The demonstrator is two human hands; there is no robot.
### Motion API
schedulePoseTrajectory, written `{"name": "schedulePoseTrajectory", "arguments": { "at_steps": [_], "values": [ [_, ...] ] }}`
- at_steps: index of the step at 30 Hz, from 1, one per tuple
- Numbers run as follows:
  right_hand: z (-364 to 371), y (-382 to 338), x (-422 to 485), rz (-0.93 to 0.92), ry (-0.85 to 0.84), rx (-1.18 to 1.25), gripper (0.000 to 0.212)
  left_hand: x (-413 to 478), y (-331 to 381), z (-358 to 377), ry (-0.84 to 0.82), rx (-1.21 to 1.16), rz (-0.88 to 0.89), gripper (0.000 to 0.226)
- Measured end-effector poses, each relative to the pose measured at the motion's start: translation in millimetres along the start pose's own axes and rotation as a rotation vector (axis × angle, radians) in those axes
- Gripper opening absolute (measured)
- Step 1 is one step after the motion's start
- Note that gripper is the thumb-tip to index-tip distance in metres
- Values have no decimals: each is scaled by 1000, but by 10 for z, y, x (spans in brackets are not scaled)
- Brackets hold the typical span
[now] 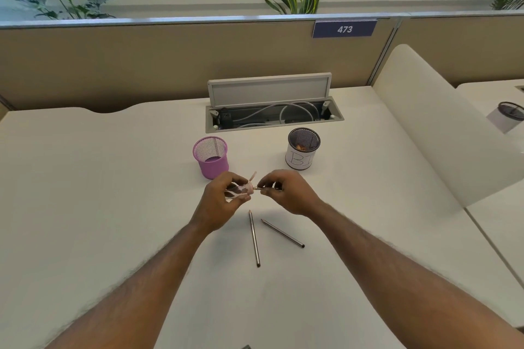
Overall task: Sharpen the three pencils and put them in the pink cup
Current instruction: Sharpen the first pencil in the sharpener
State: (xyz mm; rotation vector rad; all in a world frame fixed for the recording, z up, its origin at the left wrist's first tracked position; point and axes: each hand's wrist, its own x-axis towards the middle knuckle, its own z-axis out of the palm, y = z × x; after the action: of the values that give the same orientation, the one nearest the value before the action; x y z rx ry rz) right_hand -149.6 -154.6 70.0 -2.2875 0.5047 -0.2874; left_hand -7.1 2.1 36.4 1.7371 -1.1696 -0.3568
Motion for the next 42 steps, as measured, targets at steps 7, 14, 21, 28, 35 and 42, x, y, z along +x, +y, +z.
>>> {"name": "schedulePoseTrajectory", "arguments": {
  "at_steps": [7, 14, 21, 28, 35, 42],
  "values": [
    [-39, -35, 5, -114, 21, -94, 15, 16, 50, 9, 24, -67, -33, 36],
    [51, -24, -73, -159, 291, -15, 11, 59, 234, 57, 239, -578, -354, 45],
    [238, -83, -138, -170, 421, 124, 12, 88, 419, 212, 438, -989, -582, 32],
    [256, -125, -171, -117, 384, 253, 16, 61, 488, 239, 477, -997, -640, 34],
    [144, -190, -167, 132, 88, 558, 6, 21, 486, 201, 398, -987, -626, 31],
    [86, -149, -226, 232, -88, 777, 4, -7, 445, 192, 351, -916, -606, 37]
  ]
}}
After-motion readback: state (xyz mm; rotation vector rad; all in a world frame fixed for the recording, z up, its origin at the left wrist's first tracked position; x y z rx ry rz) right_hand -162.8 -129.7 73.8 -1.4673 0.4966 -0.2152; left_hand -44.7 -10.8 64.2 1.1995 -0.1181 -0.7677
